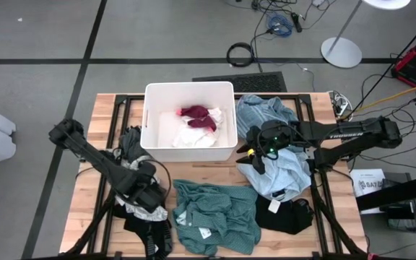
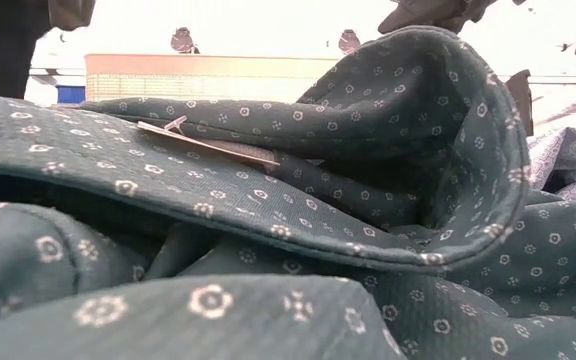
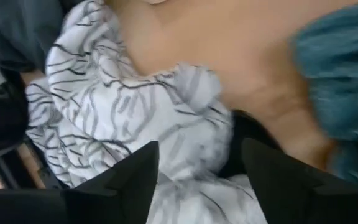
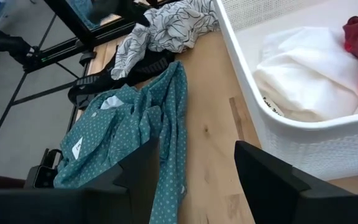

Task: Sort clothes
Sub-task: Put the white polo shirt into the white laundry organizer

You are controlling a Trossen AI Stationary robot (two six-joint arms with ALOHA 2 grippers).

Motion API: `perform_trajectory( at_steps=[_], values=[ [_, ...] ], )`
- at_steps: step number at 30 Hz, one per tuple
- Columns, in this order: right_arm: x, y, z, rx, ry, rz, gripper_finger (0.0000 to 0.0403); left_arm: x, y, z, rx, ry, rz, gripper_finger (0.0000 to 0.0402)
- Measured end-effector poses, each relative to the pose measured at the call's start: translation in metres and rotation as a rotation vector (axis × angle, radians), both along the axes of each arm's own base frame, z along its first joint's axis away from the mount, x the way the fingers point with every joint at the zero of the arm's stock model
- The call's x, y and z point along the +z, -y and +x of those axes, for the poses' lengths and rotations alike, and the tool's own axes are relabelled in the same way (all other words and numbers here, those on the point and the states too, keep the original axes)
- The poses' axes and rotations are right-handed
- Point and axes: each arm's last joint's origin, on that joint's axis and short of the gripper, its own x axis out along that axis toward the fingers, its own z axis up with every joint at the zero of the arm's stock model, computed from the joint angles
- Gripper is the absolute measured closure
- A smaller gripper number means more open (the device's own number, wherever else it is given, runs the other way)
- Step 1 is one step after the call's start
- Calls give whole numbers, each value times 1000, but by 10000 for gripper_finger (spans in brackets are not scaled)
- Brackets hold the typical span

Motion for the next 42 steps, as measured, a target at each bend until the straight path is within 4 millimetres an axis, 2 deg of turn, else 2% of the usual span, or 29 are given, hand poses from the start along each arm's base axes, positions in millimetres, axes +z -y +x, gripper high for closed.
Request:
perform_trajectory(
  at_steps=[5,11,14,19,20,23,27,31,42],
  values=[
    [0,0,0,-2,-1,2,206,-32,3,3,7,-98,18,140],
    [-1,0,0,-7,-9,11,206,-41,3,5,1,-91,51,155],
    [-1,0,0,-13,-11,20,206,-43,1,2,-11,-117,66,207],
    [-1,0,0,-15,-12,22,206,-43,0,0,-77,-156,75,367],
    [-1,0,0,-17,-12,25,206,-42,0,0,-85,-154,73,381],
    [-1,0,0,-28,-14,40,206,-35,2,3,-145,-139,55,387],
    [1,0,1,-39,-1,57,206,-10,6,10,-294,-60,-3,394],
    [7,0,3,-42,43,65,206,24,5,11,-346,88,7,394],
    [40,-1,14,26,393,56,206,135,-18,-1,-362,736,225,396]
  ],
)
